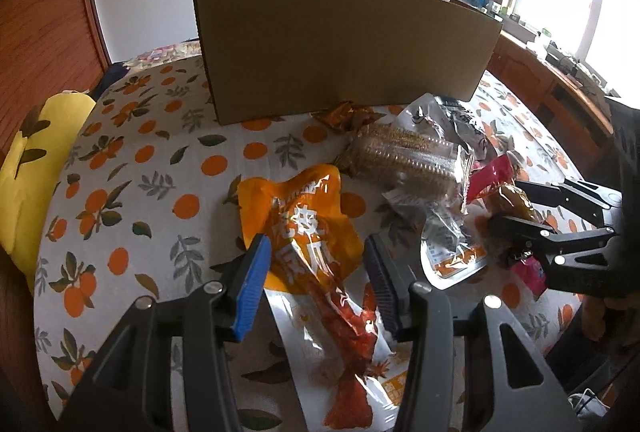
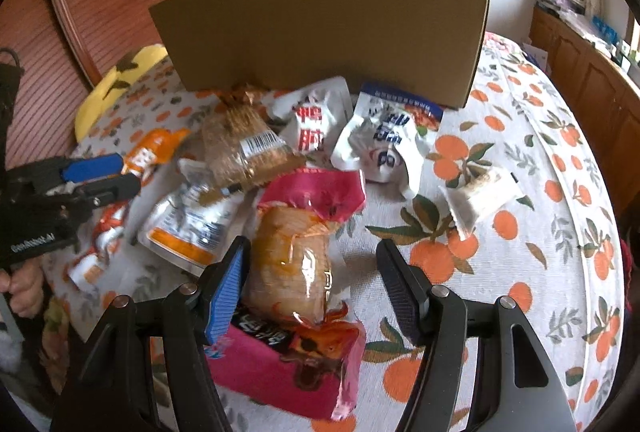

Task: Organize snacks
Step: 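Move both tools back from the box toward the snack pile, then grasp the orange chicken-feet pack with the left gripper while the right grasps the pink sausage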

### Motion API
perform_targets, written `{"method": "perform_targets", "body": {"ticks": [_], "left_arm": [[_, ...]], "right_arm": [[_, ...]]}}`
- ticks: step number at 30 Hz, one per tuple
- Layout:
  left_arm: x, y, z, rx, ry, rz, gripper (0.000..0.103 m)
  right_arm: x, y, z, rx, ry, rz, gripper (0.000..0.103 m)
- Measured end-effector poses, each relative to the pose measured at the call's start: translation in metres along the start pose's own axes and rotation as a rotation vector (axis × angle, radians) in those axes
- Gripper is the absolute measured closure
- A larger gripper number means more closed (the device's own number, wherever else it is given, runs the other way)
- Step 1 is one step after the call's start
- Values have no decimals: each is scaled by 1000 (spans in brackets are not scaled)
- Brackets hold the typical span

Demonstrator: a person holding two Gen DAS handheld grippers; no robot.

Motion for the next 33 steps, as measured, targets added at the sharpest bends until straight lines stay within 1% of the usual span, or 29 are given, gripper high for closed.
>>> {"method": "perform_targets", "body": {"ticks": [3, 4, 6, 11, 16, 21, 26, 29, 33], "left_arm": [[2, 2, 0, 0, 4, 2, 48], [1, 5, -1, -10, -3, 5, 45], [-1, 9, -4, -17, -20, 3, 42], [5, 15, -7, -13, 8, 39, 37], [6, 15, -8, -13, 26, 63, 36], [-7, 3, -4, 14, -68, 34, 36], [-12, -2, -3, 12, -104, 21, 36], [-10, -1, -4, 9, -96, 30, 36], [-6, -5, -5, 27, -78, 67, 36]], "right_arm": [[-3, 1, -1, 24, -31, -15, 36], [-4, 1, -2, 35, -46, -26, 36], [-9, 2, -6, 63, -82, -54, 35], [-8, 1, -8, 79, -74, -50, 35], [-9, 1, -8, 80, -76, -50, 35], [-10, 1, -7, 82, -76, -49, 35], [-10, 1, -8, 82, -76, -49, 35], [-10, 1, -8, 83, -77, -49, 35], [-10, 1, -8, 83, -76, -49, 35]]}}
Point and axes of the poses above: each gripper's, at about its wrist camera, not at the fingertips, and y roughly the way its jaws point, x to its right, z to its top, the point moved 1 cm from there along y, roughly the way its jaws point, and after that the axes turned 14 degrees about -z, right-handed, at the moved point
